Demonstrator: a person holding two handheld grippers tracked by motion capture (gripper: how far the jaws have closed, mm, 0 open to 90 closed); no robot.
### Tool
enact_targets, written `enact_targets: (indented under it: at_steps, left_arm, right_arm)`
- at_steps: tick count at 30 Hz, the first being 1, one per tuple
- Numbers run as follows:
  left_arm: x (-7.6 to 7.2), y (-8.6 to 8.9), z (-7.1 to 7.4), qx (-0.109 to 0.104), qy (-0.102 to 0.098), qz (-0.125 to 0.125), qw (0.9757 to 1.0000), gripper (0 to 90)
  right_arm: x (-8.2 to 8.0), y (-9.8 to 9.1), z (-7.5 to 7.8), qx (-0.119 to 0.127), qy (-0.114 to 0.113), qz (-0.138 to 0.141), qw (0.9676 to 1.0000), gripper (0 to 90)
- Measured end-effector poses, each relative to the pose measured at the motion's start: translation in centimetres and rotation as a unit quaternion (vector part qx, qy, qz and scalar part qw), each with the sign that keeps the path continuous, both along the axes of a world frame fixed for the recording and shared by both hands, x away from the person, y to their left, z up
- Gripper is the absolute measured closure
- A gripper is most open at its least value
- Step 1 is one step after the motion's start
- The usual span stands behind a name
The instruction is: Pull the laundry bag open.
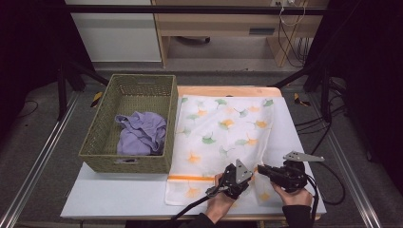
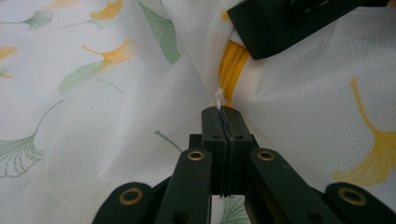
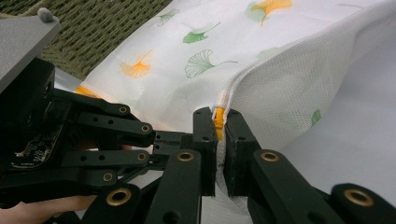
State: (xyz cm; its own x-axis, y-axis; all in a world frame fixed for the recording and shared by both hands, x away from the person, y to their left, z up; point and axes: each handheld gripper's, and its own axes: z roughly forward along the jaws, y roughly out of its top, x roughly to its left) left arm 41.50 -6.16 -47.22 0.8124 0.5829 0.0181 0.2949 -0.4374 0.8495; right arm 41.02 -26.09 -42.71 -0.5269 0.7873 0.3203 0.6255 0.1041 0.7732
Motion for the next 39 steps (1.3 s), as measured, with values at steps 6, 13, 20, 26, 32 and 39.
enact_targets:
  at_steps: [6, 13, 20, 26, 32, 39]
  left_arm:
    - [0.0, 0.3, 0.3, 0.009, -0.003, 0.014, 0.9999, 89.2]
    - [0.0, 0.5, 0.4, -0.004, -0.006, 0.007, 0.9999, 88.7]
    - [0.2, 0.1, -0.1, 0.006, -0.001, -0.005, 1.0000, 81.9]
    - [0.5, -0.2, -0.5, 0.009, 0.002, -0.003, 0.9999, 86.8]
    - [0.7, -0.4, -0.4, 0.005, -0.004, -0.003, 1.0000, 80.0]
    - [0.9, -0.5, -0.6, 0.004, -0.019, -0.003, 0.9998, 68.3]
  right_arm:
    - [-0.1, -0.4, 0.1, -0.001, 0.001, -0.008, 1.0000, 85.1]
    - [-0.1, -0.5, 0.1, 0.002, -0.001, -0.008, 1.0000, 85.1]
    - [-0.3, -0.5, 0.3, 0.008, -0.009, -0.004, 0.9999, 85.1]
    - [-0.4, -0.2, 0.6, 0.009, -0.013, 0.006, 0.9999, 85.1]
    - [-0.4, -0.1, 0.6, 0.009, -0.012, 0.007, 0.9999, 85.1]
    - [-0.4, -0.1, 0.6, 0.009, -0.014, 0.009, 0.9998, 85.1]
